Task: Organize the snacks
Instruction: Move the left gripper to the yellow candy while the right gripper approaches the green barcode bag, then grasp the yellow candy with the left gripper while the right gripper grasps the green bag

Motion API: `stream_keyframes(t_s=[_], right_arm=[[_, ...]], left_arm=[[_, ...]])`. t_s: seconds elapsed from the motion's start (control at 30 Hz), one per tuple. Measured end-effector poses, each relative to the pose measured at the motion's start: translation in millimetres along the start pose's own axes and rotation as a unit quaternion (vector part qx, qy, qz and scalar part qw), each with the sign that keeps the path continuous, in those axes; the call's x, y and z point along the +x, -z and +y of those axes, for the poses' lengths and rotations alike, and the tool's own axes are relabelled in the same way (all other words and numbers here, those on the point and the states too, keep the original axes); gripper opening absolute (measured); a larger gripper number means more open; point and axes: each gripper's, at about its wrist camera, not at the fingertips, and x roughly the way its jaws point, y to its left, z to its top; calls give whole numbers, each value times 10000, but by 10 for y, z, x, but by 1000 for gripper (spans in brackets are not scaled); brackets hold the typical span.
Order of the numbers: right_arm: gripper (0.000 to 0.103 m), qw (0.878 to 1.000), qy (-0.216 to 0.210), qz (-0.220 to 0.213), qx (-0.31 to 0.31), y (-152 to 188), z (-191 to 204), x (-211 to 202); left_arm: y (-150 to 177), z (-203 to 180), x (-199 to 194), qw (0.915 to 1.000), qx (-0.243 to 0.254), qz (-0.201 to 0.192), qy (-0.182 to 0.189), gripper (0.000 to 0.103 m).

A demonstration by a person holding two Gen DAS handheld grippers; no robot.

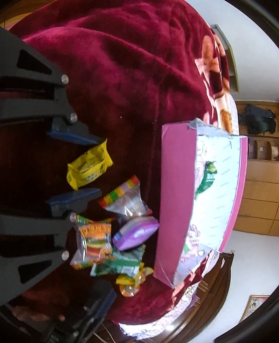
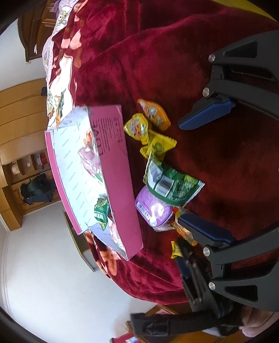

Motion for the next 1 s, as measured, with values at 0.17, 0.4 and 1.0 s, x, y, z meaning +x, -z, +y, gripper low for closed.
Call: stream_keyframes(t_s=[0.17, 0.4, 1.0], right_arm=[[82, 10000, 16, 39, -19, -10, 58, 107], [82, 9997, 109, 69, 200, -46, 48, 271], [71, 9992, 47, 20, 407, 67, 85, 76]], left_arm=[[30, 15, 6, 9999, -23, -135, 16, 42], [52, 71, 25, 9997, -82, -193, 148, 42], [67, 115, 29, 9990, -180, -268, 314, 42]])
